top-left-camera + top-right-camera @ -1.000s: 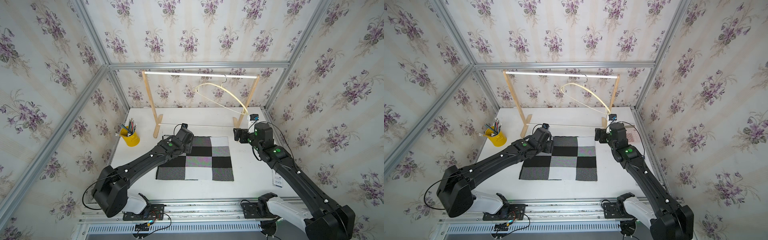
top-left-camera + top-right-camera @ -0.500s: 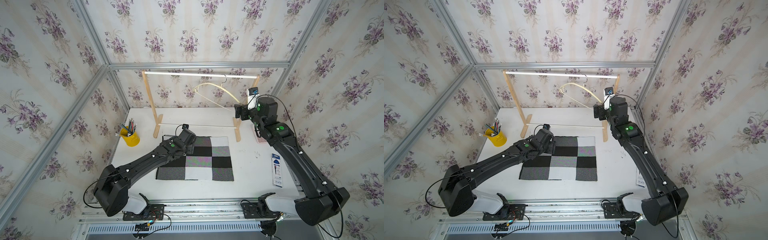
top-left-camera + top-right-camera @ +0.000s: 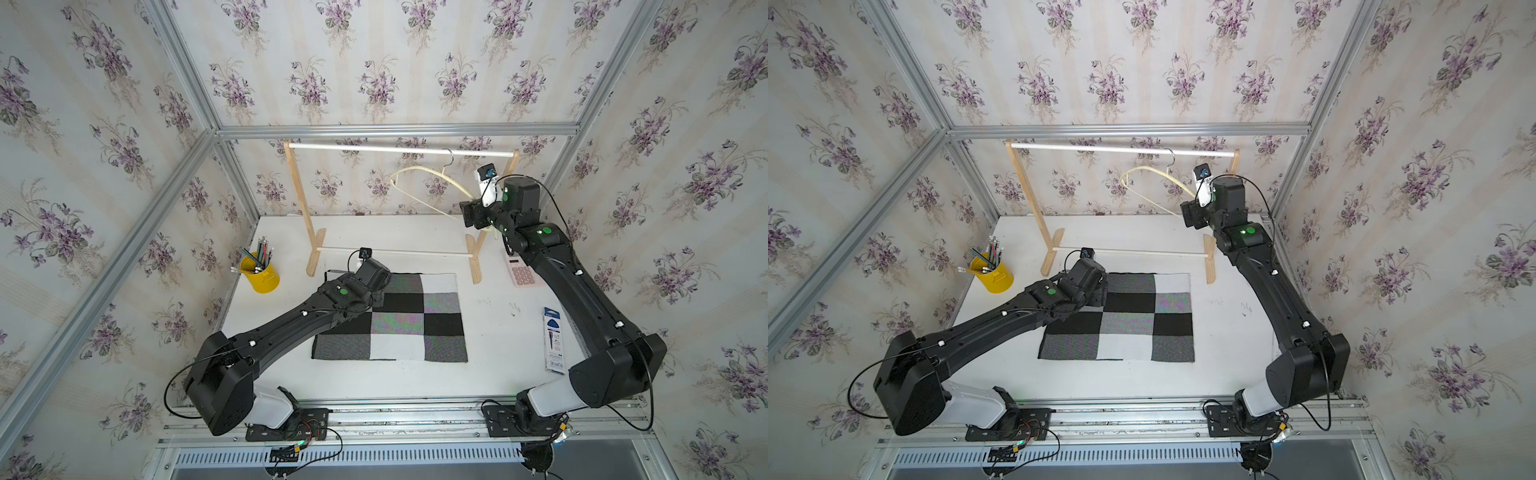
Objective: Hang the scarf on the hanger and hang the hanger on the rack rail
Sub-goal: Pick up the hanger from the clothesline.
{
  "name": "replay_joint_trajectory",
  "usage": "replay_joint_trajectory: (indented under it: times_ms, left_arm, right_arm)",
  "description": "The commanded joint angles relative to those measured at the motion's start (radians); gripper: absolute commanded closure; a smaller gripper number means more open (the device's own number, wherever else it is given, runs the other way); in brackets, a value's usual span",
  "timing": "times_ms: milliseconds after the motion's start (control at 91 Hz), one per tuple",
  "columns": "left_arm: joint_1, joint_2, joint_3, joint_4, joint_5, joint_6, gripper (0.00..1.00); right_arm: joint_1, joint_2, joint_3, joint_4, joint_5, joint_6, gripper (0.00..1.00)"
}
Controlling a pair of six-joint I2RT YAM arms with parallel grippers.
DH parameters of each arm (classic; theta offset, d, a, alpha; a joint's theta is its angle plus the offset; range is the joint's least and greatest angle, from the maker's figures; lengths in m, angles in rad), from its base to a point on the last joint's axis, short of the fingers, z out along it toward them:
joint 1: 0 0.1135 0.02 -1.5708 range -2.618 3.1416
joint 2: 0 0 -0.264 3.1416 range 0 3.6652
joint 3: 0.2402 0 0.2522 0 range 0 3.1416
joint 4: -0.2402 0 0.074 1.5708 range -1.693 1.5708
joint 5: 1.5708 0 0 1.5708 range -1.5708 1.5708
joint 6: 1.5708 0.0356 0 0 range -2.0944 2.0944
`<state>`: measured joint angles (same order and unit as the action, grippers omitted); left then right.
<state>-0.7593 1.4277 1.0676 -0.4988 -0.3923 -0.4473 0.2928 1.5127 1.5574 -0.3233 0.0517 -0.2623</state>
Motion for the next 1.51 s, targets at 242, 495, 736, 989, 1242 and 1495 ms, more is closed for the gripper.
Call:
replay_joint_trajectory:
  times_ms: [242,495,736,989,1242,1495]
  left_arm:
    - [0.0,0.007,0.0,0.002,-0.023,-0.016,0.24]
    - [0.0,-0.005,0.002,-0.009,-0.037,-0.01,0.24]
    - [0.0,0.002,0.003,-0.014,-0.042,-0.01,0.24]
    - [0.0,0.002,0.006,-0.021,-0.045,-0.01,0.24]
    - [0.0,-0.004,0.013,-0.039,-0.064,-0.004,0.24]
    - [0.0,0.002,0.021,-0.045,-0.069,0.001,0.24]
  right_arm:
    - [-0.004,0.05,-0.03,0.038,-0.089,-0.013,0.1]
    - [-0.003,0.022,-0.058,0.058,-0.134,0.018,0.12]
    - [0.001,-0.019,-0.091,0.062,-0.182,0.053,0.21]
    - [0.012,-0.015,-0.112,0.063,-0.177,0.062,0.35]
    - [0.02,0.004,-0.093,0.053,-0.151,0.07,0.47]
    - [0.027,0.017,-0.072,0.037,-0.136,0.072,0.58]
